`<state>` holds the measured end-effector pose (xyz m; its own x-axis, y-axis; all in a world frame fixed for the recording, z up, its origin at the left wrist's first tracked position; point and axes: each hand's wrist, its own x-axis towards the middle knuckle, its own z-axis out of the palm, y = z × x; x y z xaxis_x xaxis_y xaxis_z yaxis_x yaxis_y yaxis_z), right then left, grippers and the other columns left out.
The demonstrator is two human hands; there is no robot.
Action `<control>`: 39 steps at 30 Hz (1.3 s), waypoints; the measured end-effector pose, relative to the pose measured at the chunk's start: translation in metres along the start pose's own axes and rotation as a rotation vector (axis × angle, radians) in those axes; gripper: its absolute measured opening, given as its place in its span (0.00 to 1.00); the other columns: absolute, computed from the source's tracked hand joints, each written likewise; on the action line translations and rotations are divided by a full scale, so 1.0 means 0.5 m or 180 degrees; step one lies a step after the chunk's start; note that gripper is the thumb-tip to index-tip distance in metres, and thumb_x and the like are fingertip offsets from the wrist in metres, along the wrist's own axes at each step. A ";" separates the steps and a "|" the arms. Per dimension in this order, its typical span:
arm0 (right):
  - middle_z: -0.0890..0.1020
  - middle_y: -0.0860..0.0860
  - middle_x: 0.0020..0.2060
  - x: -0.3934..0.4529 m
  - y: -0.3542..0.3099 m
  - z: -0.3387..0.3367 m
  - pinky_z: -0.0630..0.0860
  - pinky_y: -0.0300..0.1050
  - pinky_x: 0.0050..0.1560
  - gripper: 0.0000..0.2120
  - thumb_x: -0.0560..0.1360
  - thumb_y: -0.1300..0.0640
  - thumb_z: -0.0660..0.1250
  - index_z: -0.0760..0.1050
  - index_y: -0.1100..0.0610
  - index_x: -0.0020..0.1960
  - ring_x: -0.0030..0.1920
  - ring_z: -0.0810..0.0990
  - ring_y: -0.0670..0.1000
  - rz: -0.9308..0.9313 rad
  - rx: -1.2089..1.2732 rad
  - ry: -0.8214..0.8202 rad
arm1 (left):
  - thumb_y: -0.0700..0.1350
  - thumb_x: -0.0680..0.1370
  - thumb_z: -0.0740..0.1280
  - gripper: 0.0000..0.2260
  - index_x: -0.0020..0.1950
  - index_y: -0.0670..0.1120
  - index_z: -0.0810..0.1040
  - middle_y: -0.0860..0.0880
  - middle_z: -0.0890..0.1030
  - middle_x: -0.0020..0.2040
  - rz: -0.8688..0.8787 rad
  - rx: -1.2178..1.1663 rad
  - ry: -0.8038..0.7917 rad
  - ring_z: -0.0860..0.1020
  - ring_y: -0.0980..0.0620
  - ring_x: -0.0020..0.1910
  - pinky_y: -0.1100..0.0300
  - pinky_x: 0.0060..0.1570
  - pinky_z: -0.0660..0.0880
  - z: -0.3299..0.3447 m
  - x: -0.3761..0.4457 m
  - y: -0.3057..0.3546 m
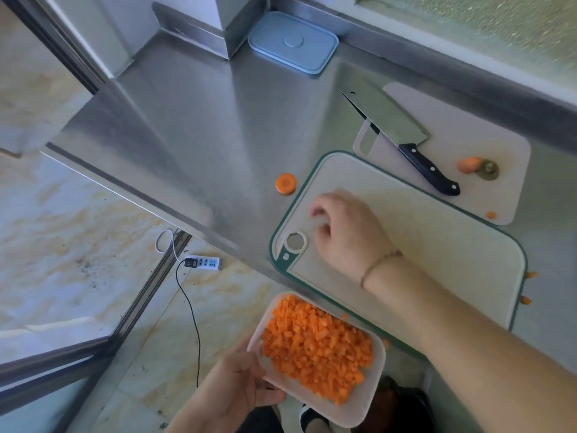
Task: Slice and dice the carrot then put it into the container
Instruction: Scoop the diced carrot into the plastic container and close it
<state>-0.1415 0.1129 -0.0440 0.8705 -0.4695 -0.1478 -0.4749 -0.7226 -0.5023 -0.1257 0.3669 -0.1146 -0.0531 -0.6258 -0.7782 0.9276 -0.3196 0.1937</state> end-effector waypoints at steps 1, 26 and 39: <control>0.75 0.50 0.51 0.041 0.008 0.002 0.76 0.45 0.54 0.07 0.75 0.62 0.63 0.75 0.56 0.53 0.51 0.74 0.51 0.0093 -0.0113 0.0074 | 0.30 0.58 0.62 0.36 0.67 0.41 0.79 0.29 0.79 0.58 -0.0036 -0.0003 -0.0028 0.78 0.34 0.46 0.49 0.33 0.83 -0.001 -0.001 0.004; 0.74 0.39 0.36 -0.391 0.049 0.083 0.68 0.29 0.42 0.12 0.70 0.64 0.68 0.73 0.47 0.38 0.38 0.73 0.39 0.1745 0.0445 0.0842 | 0.24 0.72 0.51 0.31 0.67 0.47 0.76 0.33 0.81 0.60 -0.0494 0.0094 0.0160 0.77 0.32 0.51 0.45 0.34 0.82 0.017 0.003 0.041; 0.76 0.48 0.54 -0.324 -0.046 0.100 0.77 0.49 0.54 0.21 0.73 0.48 0.61 0.73 0.52 0.63 0.53 0.75 0.52 0.1105 -0.0601 -0.0354 | 0.37 0.86 0.46 0.24 0.57 0.39 0.84 0.30 0.83 0.51 -0.0356 0.0086 0.0093 0.83 0.34 0.40 0.46 0.31 0.83 0.106 -0.048 0.042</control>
<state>-0.2650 0.2311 -0.0511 0.6582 -0.6515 -0.3773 -0.7492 -0.6162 -0.2428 -0.1246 0.3375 -0.0601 -0.1445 -0.5642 -0.8129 0.9061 -0.4056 0.1204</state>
